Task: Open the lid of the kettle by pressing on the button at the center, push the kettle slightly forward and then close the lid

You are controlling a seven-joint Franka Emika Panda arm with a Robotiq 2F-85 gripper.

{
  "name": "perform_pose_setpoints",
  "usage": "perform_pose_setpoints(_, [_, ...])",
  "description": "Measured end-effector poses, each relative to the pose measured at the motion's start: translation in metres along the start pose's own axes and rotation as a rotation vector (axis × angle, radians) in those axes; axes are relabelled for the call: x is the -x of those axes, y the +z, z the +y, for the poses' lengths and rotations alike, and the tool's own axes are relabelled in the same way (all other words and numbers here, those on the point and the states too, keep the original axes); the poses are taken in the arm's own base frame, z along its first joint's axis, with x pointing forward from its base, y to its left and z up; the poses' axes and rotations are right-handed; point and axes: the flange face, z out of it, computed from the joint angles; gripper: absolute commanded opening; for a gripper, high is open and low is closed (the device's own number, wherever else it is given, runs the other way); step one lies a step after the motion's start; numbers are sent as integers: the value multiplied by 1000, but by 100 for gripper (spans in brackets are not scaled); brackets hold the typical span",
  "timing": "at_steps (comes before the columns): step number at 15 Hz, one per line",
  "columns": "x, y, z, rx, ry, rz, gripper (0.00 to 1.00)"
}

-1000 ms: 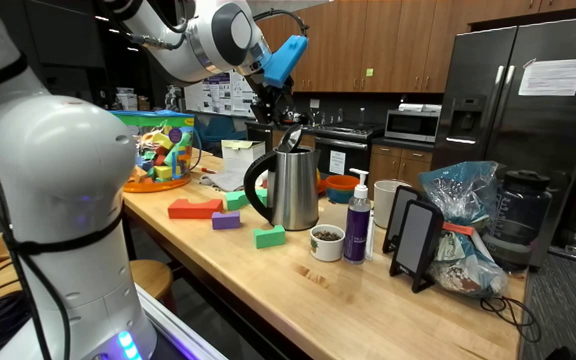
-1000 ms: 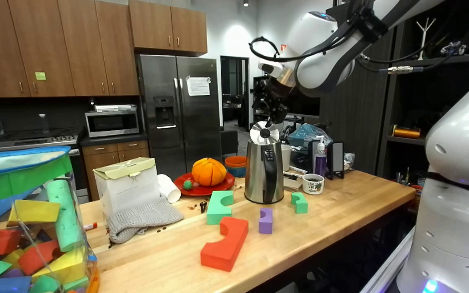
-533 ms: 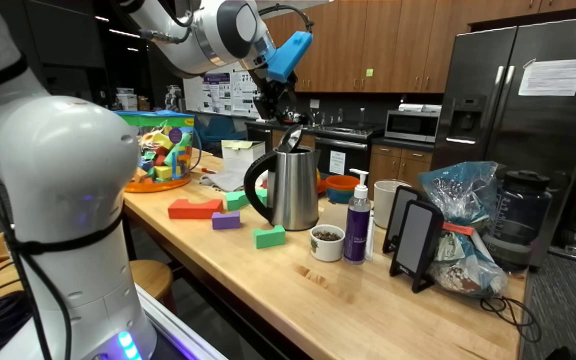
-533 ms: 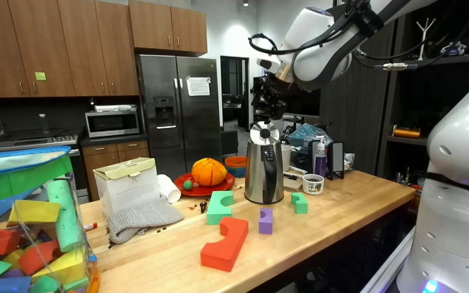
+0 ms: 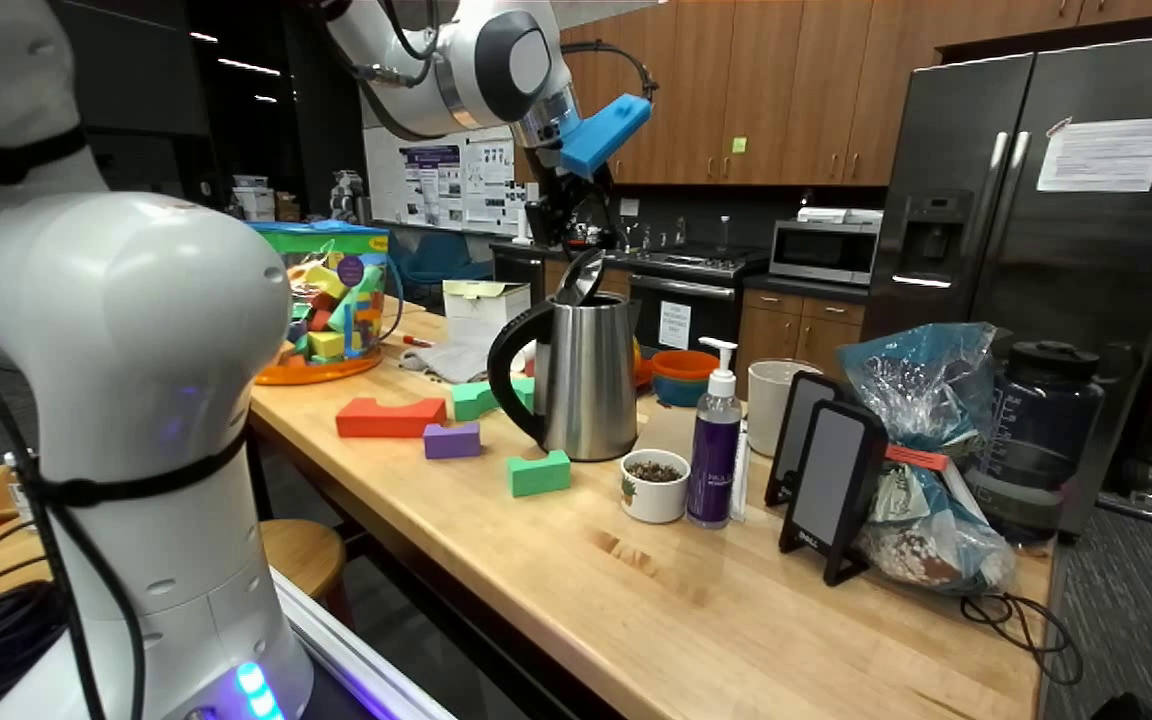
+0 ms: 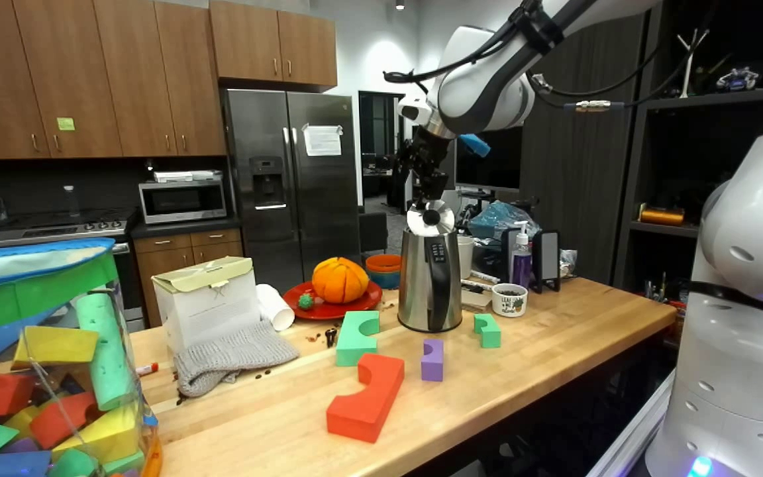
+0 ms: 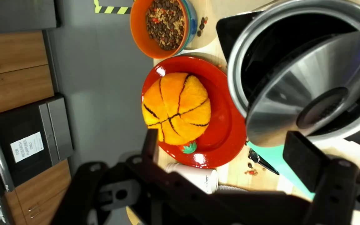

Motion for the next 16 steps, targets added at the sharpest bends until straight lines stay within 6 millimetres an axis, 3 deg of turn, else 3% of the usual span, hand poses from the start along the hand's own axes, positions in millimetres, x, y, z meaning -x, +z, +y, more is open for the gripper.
perform_pose_setpoints(7, [3, 24, 29, -37, 53, -9, 100])
perform_pose_setpoints(16, [15, 30, 36, -65, 84, 15, 100])
